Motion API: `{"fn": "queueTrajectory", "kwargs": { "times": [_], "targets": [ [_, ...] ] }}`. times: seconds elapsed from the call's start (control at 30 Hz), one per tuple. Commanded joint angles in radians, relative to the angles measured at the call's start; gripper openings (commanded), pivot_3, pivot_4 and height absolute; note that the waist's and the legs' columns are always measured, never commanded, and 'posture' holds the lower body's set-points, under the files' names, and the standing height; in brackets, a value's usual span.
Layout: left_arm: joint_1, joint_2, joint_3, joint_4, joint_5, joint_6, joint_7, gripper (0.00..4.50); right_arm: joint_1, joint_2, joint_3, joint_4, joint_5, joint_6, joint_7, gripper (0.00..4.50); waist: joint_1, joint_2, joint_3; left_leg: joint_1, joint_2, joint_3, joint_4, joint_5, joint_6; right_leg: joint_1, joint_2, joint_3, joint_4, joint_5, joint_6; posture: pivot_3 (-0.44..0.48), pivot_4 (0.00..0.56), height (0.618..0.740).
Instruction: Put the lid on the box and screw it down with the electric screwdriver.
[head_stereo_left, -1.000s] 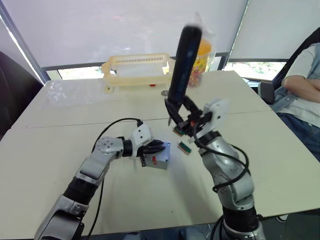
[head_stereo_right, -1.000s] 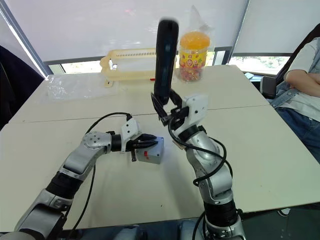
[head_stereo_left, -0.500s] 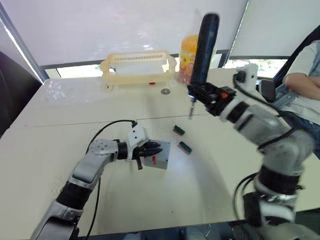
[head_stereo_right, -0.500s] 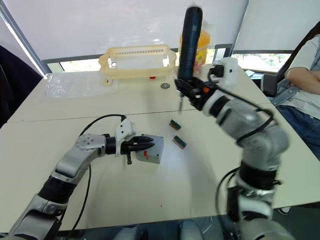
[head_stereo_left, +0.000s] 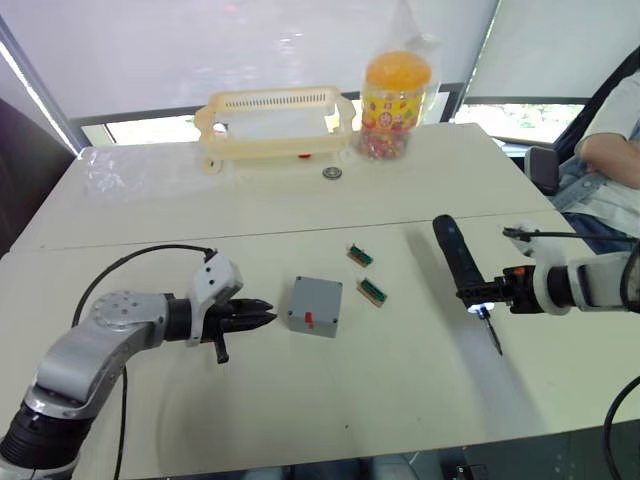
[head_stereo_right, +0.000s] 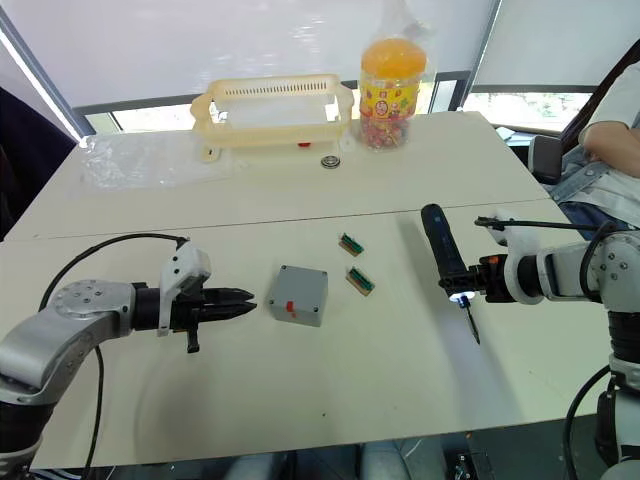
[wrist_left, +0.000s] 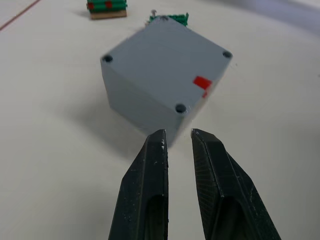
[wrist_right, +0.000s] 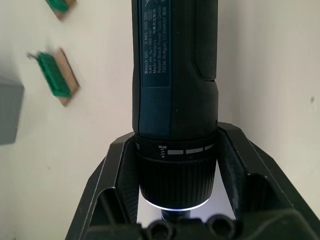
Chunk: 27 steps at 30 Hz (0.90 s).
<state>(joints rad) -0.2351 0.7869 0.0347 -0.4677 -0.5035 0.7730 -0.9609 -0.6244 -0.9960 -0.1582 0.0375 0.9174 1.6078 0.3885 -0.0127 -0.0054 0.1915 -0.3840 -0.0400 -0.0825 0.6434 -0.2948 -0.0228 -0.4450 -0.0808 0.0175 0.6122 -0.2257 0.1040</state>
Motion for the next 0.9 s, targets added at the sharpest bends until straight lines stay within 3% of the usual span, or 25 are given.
{"fn": "queueTrajectory", "kwargs": {
  "times": [0.03, 0.5, 0.7, 0.9],
  "targets": [
    [0.022, 0.001, 0.027, -0.058, -0.017, -0.004, 0.035, 0.78, 0.006, -0.018, -0.013, -0.001, -0.028, 0.007, 0.013, 1.81, 0.002, 0.000, 0.000, -0.002, 0.000, -0.001, 0.003, 0.000, 0.000, 0.000, 0.000, 0.000, 0.000, 0.000, 0.000, 0.000, 0.150, 0.740],
    [0.010, -0.047, -0.038, -0.003, 0.037, -0.063, 0.123, 0.78, 0.100, 0.050, -0.042, -0.035, -0.124, 0.007, -0.061, 1.81, 0.000, -0.001, 0.000, -0.004, -0.001, 0.000, 0.012, 0.001, -0.001, 0.002, 0.000, 0.001, 0.000, 0.007, 0.004, 0.000, 0.150, 0.740],
    [-0.035, -0.075, -0.005, 0.049, 0.007, -0.050, 0.136, 0.70, 0.111, 0.046, -0.029, -0.078, -0.166, -0.013, -0.032, 4.46, 0.004, -0.002, 0.000, -0.004, -0.002, -0.001, 0.020, 0.001, -0.001, 0.007, 0.000, 0.001, 0.001, 0.008, 0.004, 0.000, 0.150, 0.740],
    [-0.058, -0.080, 0.041, 0.111, -0.004, -0.049, 0.152, 0.70, 0.054, 0.017, -0.054, -0.116, -0.203, -0.072, 0.004, 4.46, 0.002, -0.002, 0.000, -0.004, -0.003, 0.000, 0.021, 0.000, -0.001, 0.007, -0.001, 0.001, 0.000, 0.010, 0.007, 0.000, 0.150, 0.740]
  ]
}}
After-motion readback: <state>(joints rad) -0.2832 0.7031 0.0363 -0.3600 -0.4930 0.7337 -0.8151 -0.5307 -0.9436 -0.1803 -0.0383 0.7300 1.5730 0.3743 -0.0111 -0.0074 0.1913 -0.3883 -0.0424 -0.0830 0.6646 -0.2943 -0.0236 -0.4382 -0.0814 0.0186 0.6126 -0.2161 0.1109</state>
